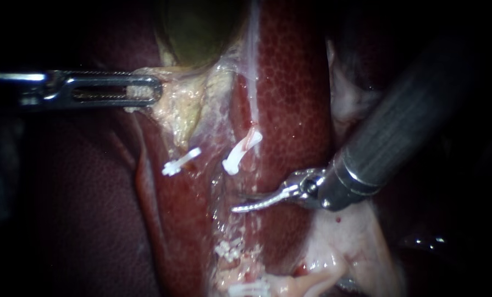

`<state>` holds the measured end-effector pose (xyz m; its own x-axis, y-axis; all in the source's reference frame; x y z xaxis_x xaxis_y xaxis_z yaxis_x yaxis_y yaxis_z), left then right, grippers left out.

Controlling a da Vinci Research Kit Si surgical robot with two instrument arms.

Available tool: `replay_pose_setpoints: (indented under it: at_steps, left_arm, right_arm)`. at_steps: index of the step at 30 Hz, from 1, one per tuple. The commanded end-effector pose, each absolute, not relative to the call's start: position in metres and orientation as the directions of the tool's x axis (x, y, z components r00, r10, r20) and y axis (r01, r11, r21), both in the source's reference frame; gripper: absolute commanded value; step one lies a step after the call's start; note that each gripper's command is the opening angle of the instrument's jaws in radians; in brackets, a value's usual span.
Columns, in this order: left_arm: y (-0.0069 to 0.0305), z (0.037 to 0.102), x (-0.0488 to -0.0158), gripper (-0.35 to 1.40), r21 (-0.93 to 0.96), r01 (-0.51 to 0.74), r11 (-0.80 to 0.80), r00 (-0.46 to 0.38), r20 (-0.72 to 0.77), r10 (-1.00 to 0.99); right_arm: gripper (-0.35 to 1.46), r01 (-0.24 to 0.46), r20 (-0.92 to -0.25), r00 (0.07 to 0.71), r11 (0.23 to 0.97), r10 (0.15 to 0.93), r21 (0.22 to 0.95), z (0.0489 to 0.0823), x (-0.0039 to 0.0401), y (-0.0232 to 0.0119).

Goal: Go back from the cut right tube

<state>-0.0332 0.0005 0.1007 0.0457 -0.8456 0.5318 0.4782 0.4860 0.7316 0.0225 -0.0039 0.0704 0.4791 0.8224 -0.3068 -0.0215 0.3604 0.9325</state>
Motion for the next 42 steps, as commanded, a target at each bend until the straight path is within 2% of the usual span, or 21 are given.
replay_pose_setpoints:
  at_steps: [1,8,13,20,27,30,42]
  left_arm:
    - [0.0005,0.1007,-0.0332,-0.35,0.732,0.478,0.486,0.046,0.532,-0.846]
    - [0.0004,0.1008,-0.0332,-0.35,0.732,0.476,0.487,0.046,0.532,-0.845]
    - [0.0004,0.1008,-0.0332,-0.35,0.732,0.476,0.487,0.047,0.533,-0.845]
    - [0.0004,0.1010,-0.0332,-0.35,0.732,0.475,0.488,0.047,0.533,-0.845]
    - [0.0005,0.1012,-0.0332,-0.35,0.731,0.476,0.488,0.049,0.532,-0.845]
    - [0.0005,0.1012,-0.0332,-0.35,0.731,0.476,0.488,0.049,0.532,-0.845]
    - [-0.0008,0.1031,-0.0346,-0.35,0.727,0.476,0.495,0.074,0.527,-0.846]
  right_arm:
    - [1.43,0.002,-0.355,0.480,0.403,0.802,0.915,0.0703,0.0220,-0.0039]
    - [1.43,0.085,-0.598,0.439,0.632,0.670,0.770,0.0689,0.0184,-0.0034]
    - [1.43,0.116,-0.709,0.416,0.740,0.570,0.663,0.0668,0.0167,-0.0009]
    - [1.43,0.085,-0.760,0.400,0.806,0.512,0.586,0.0626,0.0150,0.0016]
    - [1.43,0.038,-0.793,0.400,0.856,0.460,0.516,0.0595,0.0150,0.0020]
    - [1.43,0.019,-0.792,0.402,0.861,0.460,0.509,0.0590,0.0151,0.0019]
    - [1.43,0.019,-0.791,0.403,0.861,0.459,0.509,0.0593,0.0145,0.0021]
